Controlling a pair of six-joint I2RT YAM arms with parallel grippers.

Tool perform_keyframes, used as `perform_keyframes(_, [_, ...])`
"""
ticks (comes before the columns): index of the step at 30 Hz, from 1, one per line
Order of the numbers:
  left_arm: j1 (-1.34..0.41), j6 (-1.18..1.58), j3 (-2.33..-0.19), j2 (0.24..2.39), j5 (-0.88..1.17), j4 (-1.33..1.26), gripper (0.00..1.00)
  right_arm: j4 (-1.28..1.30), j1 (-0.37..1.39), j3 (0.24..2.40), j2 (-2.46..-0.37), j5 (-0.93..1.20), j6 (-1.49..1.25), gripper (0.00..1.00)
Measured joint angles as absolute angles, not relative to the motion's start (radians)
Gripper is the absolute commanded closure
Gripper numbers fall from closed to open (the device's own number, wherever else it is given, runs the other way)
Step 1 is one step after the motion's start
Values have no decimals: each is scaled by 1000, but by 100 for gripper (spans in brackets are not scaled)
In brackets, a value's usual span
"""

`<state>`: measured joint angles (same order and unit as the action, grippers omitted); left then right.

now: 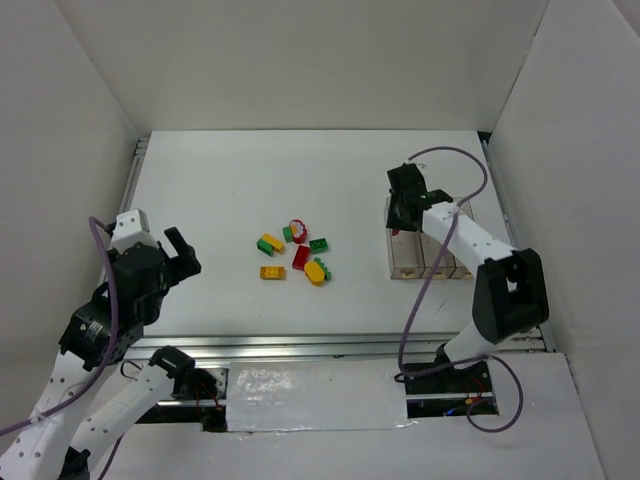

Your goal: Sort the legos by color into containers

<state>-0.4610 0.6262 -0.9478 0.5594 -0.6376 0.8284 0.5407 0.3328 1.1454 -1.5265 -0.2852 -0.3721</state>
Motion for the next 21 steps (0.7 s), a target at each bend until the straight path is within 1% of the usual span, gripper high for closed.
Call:
perform_keyframes(3, [-462, 625, -947, 568, -635, 828, 0, 555, 271, 1149, -1623, -295, -374, 92])
perform_keyframes(5, [-462, 624, -944, 569, -631, 826, 0, 559, 253, 1142, -1643, -304, -377, 91])
perform_keyframes(7, [-462, 621, -944, 570, -627, 824, 0, 559, 253, 1128, -1640, -305, -379, 86])
perform_keyframes(8, [-462, 618, -944, 572, -626, 823, 1, 550, 253, 1121, -1637, -303, -381, 79])
perform_keyframes(9, [-462, 611, -944, 574, -625, 822, 0, 548, 256, 1114, -1634, -302, -381, 33])
perform_keyframes(10, [-462, 608, -944, 577, -624, 822, 0, 543, 256, 1108, -1631, -300, -388, 25])
perform_keyframes(15, [-463, 604, -943, 586, -621, 821, 0, 538, 256, 1098, -1618, -294, -390, 20])
perform_keyframes(18, [-463, 603, -943, 587, -620, 820, 1, 540, 260, 1098, -1594, -293, -400, 19])
perform_keyframes(21, [-463, 603, -943, 587, -618, 818, 0, 543, 315, 1099, -1551, -308, -429, 19])
